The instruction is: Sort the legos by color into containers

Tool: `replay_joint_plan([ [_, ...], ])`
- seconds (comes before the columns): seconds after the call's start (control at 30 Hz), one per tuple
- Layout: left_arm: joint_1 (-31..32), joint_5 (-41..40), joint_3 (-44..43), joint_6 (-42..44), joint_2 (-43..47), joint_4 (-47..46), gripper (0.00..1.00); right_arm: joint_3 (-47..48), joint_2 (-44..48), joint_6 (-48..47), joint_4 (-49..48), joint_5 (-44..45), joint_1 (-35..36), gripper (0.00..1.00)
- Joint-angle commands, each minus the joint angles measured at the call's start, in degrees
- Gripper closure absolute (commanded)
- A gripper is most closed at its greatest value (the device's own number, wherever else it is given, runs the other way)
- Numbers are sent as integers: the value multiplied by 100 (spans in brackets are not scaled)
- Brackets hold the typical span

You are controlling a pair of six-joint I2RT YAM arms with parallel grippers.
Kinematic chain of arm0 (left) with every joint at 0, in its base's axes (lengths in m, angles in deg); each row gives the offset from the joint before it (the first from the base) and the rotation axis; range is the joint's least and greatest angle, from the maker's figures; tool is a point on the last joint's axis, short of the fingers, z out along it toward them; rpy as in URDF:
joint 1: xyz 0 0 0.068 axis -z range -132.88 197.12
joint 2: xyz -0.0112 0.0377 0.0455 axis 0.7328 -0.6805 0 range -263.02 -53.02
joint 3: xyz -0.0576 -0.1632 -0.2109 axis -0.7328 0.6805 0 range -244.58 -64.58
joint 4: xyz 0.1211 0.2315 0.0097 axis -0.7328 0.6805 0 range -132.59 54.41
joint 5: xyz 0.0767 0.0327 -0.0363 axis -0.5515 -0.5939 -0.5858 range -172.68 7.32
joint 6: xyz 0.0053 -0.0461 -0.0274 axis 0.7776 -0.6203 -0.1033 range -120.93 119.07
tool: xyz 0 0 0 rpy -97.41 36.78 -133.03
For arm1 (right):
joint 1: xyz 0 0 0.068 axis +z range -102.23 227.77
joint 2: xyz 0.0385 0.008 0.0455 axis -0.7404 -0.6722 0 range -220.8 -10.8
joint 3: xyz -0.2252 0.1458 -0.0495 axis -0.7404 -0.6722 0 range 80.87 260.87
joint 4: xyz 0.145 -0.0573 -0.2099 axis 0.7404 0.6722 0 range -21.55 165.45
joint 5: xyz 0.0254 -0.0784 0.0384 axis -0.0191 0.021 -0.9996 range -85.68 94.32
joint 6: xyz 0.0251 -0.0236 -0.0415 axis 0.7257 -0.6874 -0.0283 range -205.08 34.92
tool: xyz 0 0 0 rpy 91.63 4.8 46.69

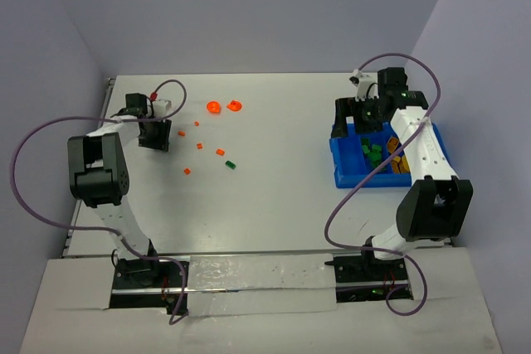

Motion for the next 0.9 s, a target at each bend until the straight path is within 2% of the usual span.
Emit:
replay_joint_plan([
  [0.0, -39, 155, -108, 217, -133, -391, 50, 317, -44, 132, -24, -172, 80, 1],
  [0.13, -44, 244, -181, 290, -225, -495, 59, 284, -34, 258, -131, -430, 165, 1],
  [0.27, -45, 389, -158, 324, -208, -561, 70, 167, -36, 397, -381, -461, 596, 2],
  [0.5, -48, 678, -79, 270, 10, -441, 99, 136, -300, 831, -977, -386, 1415, 5],
  [0.7, -114, 1487, -59, -297, 640, -188, 100, 454, -1147, 861, -1422, 837, 3048, 13],
  [0.77, -110, 1770, -50, -538, 994, -72, 100, 805, -1673, 785, -1472, 1457, 3554, 14],
  [0.87, -126, 2087, -67, -728, 1477, 153, 100, 1562, -2415, 707, -1285, 1861, 4214, 14],
])
